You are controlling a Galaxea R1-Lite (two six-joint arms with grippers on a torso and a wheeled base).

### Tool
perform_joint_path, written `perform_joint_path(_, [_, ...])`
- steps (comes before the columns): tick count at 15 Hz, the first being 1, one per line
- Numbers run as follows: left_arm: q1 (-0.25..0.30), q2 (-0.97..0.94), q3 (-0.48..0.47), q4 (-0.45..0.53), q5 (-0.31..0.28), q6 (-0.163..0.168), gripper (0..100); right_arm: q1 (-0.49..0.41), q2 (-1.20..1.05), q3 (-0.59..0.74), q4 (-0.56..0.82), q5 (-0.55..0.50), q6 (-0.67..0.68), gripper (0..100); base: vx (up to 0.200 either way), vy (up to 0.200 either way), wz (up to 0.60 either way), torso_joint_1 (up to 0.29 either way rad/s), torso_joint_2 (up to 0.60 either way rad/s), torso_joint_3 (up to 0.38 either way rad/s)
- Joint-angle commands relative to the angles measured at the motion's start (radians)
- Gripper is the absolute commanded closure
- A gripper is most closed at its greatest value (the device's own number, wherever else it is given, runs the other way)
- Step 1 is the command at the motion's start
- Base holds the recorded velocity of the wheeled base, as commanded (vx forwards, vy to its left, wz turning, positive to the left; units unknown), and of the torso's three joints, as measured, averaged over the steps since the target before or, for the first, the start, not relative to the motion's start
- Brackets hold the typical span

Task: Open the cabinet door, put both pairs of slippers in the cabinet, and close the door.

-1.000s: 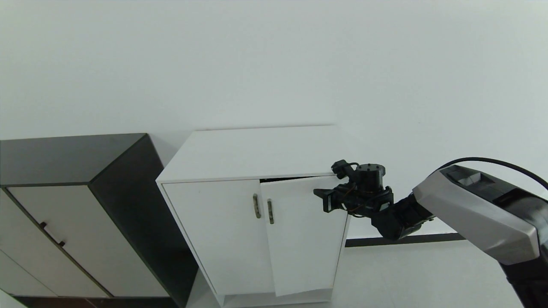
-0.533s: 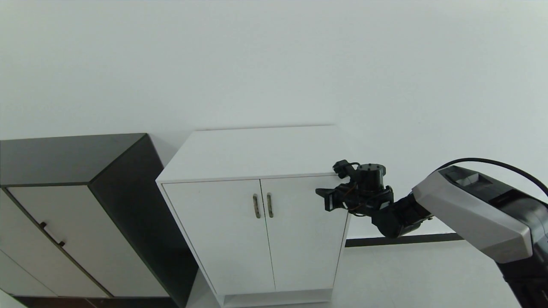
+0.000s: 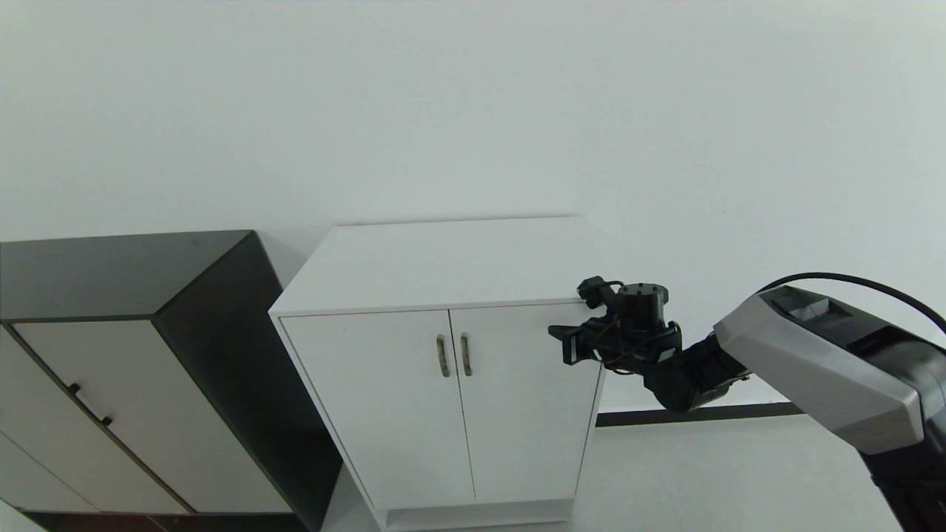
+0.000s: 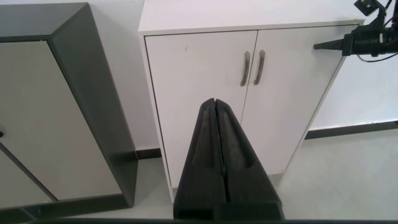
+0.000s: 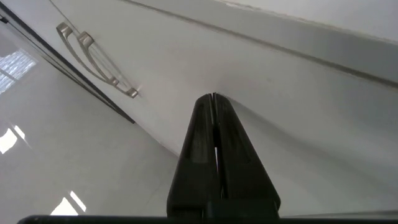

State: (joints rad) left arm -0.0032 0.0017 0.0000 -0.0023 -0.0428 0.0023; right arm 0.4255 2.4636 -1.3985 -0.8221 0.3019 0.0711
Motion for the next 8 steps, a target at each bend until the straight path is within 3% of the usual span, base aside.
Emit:
perform_joint_path(1, [0.000, 0.001, 0.000, -0.001, 0.000, 0.001, 100, 0.001, -0.083, 0.122, -0.038, 0.003, -0.001, 100, 0.000, 0.000, 0.00, 0.000, 0.00, 0.000])
perform_joint_path(2, [0.000, 0.001, 0.000, -0.001, 0.000, 0.001, 100, 0.001, -0.107, 0.171, -0.066, 0.002, -0.001, 100, 0.000, 0.000, 0.00, 0.000, 0.00, 0.000])
perform_joint_path(6, [0.000, 0.001, 0.000, -0.001, 0.000, -0.001, 100, -0.033, -0.390, 0.728, -0.342, 0.002, -0.005, 100, 0.000, 0.000, 0.00, 0.000, 0.00, 0.000])
perform_joint_path(8, [0.000, 0.001, 0.000, -0.001, 0.000, 0.001, 100, -0.105, -0.588, 1.066, -0.437, 0.002, -0.013, 100, 0.000, 0.000, 0.00, 0.000, 0.00, 0.000])
